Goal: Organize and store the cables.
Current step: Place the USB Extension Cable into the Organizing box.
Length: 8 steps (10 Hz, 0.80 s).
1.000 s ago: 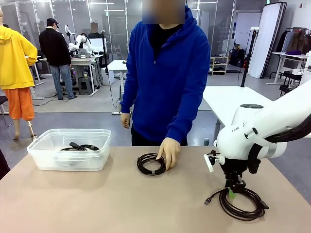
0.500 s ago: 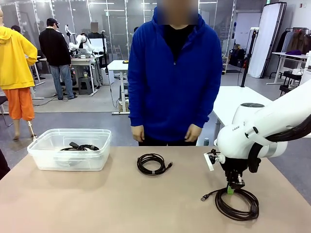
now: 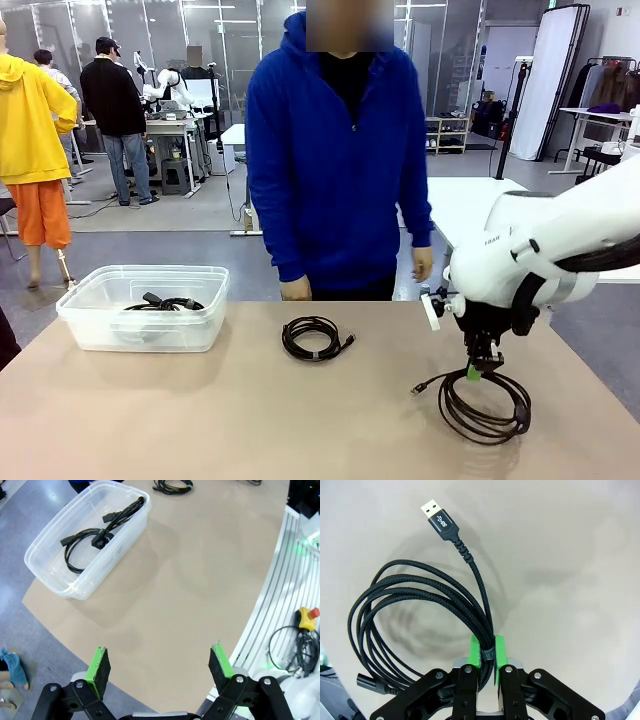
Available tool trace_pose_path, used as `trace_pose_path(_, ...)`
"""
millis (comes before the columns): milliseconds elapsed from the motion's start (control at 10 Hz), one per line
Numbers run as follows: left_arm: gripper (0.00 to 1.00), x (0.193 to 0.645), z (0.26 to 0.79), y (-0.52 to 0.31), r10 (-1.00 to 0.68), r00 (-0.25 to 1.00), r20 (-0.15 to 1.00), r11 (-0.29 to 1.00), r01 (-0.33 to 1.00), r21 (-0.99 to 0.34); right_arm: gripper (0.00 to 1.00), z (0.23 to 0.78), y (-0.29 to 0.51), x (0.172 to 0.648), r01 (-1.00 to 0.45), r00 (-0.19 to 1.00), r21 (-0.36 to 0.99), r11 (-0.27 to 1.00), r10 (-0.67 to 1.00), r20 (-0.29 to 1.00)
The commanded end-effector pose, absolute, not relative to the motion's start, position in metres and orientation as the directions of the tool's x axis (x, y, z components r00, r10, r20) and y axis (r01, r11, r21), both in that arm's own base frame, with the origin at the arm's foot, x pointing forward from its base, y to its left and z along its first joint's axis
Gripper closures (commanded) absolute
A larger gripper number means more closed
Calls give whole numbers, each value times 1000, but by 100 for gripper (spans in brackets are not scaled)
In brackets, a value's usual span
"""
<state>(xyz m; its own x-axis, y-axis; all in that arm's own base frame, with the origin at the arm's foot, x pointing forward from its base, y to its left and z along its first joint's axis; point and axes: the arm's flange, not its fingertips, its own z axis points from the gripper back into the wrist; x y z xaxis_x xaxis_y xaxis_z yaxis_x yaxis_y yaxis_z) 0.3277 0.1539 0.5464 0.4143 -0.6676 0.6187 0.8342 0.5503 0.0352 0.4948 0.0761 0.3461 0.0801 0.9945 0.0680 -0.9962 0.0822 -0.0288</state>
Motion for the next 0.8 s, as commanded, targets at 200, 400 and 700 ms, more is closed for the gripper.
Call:
trace_pose_path(200, 0, 328, 548, 155, -670, 409, 619, 542, 840, 32, 100, 423, 94, 488, -992, 124, 55, 117, 981, 148)
trace_pose_path(400, 0, 328, 548, 155, -670, 409, 619, 542, 840, 32, 100, 447, 117, 485, -981, 193, 32, 190, 977, 93)
trace_pose_path(700, 0, 328, 548, 155, -670, 409, 619, 542, 840, 32, 100, 453, 151, 486, -975, 219, 48, 216, 971, 93)
